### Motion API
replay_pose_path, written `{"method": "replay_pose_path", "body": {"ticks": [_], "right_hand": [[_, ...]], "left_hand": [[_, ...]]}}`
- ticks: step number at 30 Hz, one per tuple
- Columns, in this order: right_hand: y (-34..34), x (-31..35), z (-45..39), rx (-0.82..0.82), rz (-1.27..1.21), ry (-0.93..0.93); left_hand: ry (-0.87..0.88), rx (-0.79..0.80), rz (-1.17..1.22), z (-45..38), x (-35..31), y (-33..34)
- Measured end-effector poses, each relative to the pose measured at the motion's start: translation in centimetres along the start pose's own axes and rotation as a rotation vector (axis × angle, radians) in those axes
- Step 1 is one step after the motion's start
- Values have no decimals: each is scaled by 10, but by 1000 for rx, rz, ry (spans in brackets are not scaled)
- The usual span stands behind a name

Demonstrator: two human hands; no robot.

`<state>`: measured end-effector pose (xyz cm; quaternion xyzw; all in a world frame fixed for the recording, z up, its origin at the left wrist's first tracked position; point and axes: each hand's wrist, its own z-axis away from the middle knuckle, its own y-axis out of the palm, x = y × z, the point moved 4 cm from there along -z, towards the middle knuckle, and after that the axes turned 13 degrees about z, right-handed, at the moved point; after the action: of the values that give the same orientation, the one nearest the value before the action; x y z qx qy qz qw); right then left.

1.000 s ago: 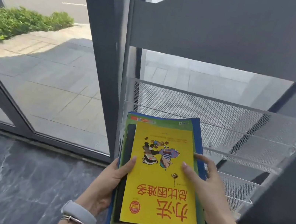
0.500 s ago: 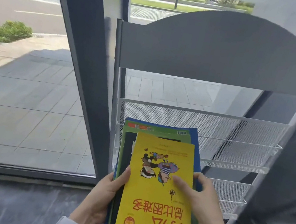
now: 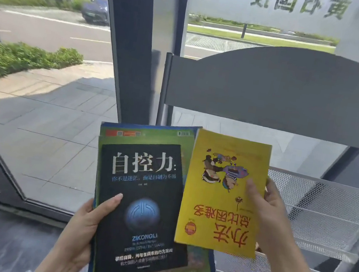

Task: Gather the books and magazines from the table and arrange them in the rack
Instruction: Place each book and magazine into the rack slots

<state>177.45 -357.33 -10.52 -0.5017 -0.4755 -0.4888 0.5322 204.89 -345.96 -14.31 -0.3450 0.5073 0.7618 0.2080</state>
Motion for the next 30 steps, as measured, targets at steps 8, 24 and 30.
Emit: {"method": "replay_pose_path", "body": {"ticks": [8,24,30], "right_hand": [[47,64,-73,-15,-149,-334],[90,-16,-115,-299,426,-295],[85,-48,-112,-228,520,-237]], "left_hand": [[279,-136,7,-10,-50,-12],[421,-210,-50,-2,-83,-23],[411,-230,-30,-4,-81,-17]]}}
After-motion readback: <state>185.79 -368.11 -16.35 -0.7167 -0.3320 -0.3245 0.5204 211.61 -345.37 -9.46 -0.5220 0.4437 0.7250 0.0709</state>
